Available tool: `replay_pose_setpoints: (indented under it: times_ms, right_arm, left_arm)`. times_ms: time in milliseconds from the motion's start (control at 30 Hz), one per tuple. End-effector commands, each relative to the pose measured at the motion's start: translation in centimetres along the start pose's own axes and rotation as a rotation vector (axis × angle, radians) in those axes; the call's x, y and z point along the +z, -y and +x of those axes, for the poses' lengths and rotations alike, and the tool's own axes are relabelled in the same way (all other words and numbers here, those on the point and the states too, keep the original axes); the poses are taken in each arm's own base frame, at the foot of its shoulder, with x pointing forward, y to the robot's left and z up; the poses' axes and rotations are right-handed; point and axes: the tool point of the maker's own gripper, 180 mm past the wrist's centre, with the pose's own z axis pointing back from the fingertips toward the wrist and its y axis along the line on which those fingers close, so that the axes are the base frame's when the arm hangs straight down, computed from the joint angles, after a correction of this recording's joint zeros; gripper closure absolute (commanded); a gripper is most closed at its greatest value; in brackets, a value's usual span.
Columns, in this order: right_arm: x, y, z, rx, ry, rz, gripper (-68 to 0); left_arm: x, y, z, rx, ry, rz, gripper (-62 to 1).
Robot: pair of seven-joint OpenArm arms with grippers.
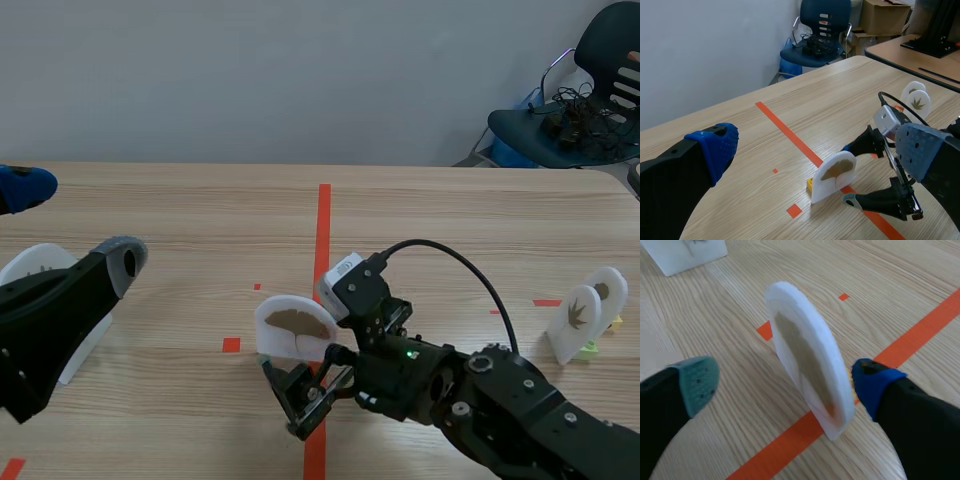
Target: Do the leaf sorting experiment
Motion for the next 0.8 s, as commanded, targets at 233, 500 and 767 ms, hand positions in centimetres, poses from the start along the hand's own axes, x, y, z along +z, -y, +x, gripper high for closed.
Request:
replay_pose_setpoints:
  times_ms: [233,500,767]
  right_arm:
    - [0.3,0.7,1.6,0.028,0.044,-0.004,-8.2]
    - [3.2,3.2,5.3,0.091,0.142,-0.072,-6.4]
    - [11.5,7.5,6.5,0.047,0.176,-0.297,-6.4]
  left_arm:
    - [-0.1,0.1,0.6,0.009,0.032,-0.002,-62.3]
    - [-0.1,0.1,0.6,0.009,0.032,-0.002,-62.3]
    - [-0.1,0.1,0.6,0.008,0.032,-0.003,-62.3]
